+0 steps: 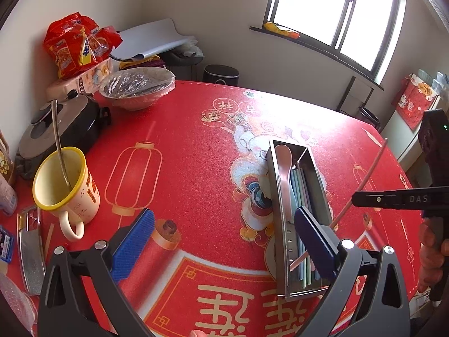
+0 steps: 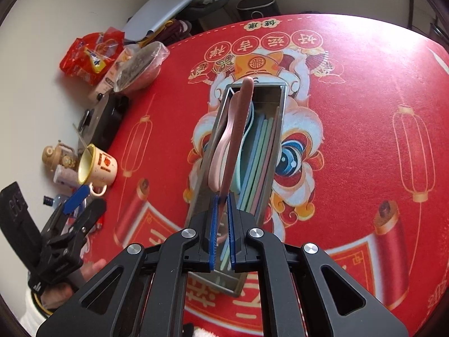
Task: Organize utensils
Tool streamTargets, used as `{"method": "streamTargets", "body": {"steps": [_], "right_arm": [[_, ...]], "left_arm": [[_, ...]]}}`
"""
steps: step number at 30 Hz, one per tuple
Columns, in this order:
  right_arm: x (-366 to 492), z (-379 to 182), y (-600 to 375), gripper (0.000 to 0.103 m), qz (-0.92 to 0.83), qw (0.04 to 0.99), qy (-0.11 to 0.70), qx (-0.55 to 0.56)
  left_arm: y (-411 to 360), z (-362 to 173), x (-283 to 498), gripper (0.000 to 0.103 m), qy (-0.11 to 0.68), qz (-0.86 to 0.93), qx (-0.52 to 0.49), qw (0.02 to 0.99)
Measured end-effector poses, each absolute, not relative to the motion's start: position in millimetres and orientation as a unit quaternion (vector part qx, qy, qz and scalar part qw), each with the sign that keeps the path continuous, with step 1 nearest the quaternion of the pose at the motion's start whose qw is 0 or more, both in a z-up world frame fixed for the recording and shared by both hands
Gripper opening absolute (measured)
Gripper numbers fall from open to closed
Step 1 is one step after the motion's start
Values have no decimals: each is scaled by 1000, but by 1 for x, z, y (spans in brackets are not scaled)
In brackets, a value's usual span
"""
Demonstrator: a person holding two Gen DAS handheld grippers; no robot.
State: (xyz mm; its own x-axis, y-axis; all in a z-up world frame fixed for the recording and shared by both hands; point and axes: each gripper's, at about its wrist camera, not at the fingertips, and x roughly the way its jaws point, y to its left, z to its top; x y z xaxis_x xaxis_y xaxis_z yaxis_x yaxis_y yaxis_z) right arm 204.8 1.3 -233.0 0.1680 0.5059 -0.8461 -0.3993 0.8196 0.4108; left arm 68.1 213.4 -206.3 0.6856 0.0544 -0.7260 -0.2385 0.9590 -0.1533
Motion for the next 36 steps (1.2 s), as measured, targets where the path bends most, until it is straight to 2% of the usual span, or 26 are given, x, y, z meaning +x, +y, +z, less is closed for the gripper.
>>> {"method": "streamTargets", "body": {"steps": [13,19,33,34,36], "right_arm": [[256,-286,41,6,242,756,608,12],[258,-293,44,6,224,759,611,-13],[243,-214,-10,8,172,838,515,-48],[242,-207,-18,9,165,845,506,-45],[239,-192,-39,19,151,857,491,-31]], "left_arm": [[214,-201,61,97,381,87,-126,912],[217,-199,59,97,386,99,-131,908],[190,-161,88,97,380,96,-88,916],[185,-158,92,97,381,86,-86,916],[176,-150,100,97,381,67,-85,918]]}}
